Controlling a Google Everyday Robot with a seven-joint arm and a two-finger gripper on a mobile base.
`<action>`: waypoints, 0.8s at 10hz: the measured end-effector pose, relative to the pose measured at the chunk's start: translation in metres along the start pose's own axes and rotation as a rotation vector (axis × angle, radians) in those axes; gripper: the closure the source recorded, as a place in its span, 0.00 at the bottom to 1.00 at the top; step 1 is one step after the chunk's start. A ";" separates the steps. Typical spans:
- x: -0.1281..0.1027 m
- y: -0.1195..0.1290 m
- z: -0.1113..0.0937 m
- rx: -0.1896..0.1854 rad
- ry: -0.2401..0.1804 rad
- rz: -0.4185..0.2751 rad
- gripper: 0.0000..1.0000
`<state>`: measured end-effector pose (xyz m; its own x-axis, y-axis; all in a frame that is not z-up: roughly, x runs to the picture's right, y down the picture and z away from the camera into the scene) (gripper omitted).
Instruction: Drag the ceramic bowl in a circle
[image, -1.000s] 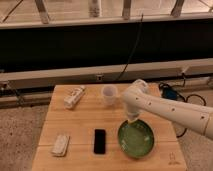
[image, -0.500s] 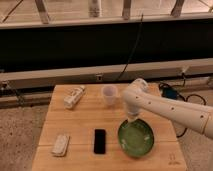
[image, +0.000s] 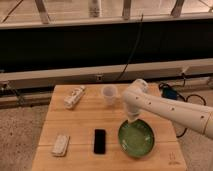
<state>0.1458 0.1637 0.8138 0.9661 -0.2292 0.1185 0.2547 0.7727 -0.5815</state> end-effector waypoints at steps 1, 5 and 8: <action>0.000 0.000 0.000 0.001 0.000 -0.002 0.98; 0.000 -0.001 0.000 0.002 0.000 -0.013 0.98; 0.003 -0.001 0.001 0.001 -0.002 -0.014 0.98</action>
<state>0.1482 0.1622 0.8154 0.9624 -0.2394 0.1282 0.2686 0.7700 -0.5787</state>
